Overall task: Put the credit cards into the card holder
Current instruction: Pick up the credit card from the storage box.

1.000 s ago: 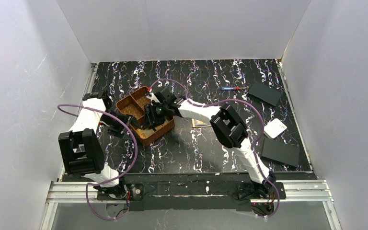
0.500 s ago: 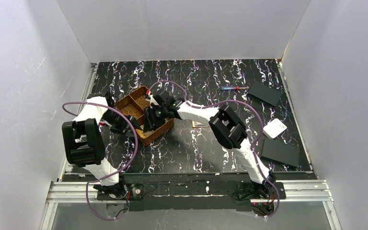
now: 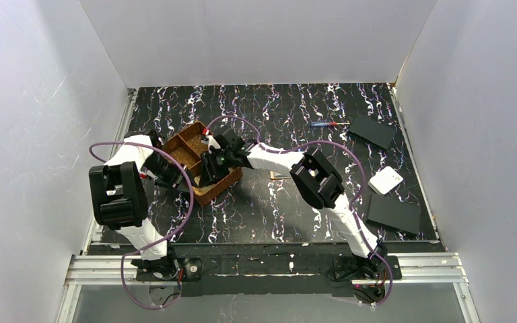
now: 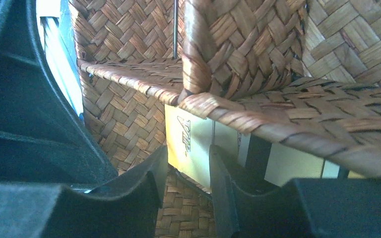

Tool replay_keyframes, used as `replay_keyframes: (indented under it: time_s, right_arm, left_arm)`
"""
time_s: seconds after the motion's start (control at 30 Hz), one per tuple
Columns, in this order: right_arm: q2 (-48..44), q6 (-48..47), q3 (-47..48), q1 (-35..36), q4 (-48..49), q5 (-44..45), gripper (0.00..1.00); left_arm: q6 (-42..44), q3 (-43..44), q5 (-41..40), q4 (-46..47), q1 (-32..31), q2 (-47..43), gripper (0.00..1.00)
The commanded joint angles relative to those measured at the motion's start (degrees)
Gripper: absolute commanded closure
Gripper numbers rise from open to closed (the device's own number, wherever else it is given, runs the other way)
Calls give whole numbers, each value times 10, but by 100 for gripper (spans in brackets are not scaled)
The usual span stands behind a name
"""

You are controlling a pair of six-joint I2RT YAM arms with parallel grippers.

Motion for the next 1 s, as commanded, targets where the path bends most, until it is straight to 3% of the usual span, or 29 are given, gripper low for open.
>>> replay_keyframes:
  time_s: [0.0, 0.33, 0.97]
  right_arm:
    - [17, 19, 7, 10, 39, -44, 59]
    - [7, 35, -11, 11, 106, -100, 73]
    - [-19, 24, -50, 13, 140, -153, 76]
  left_arm:
    - [11, 19, -4, -17, -2, 10, 74]
    - [32, 37, -6, -27, -3, 25, 84]
    - [59, 47, -25, -47, -13, 11, 87]
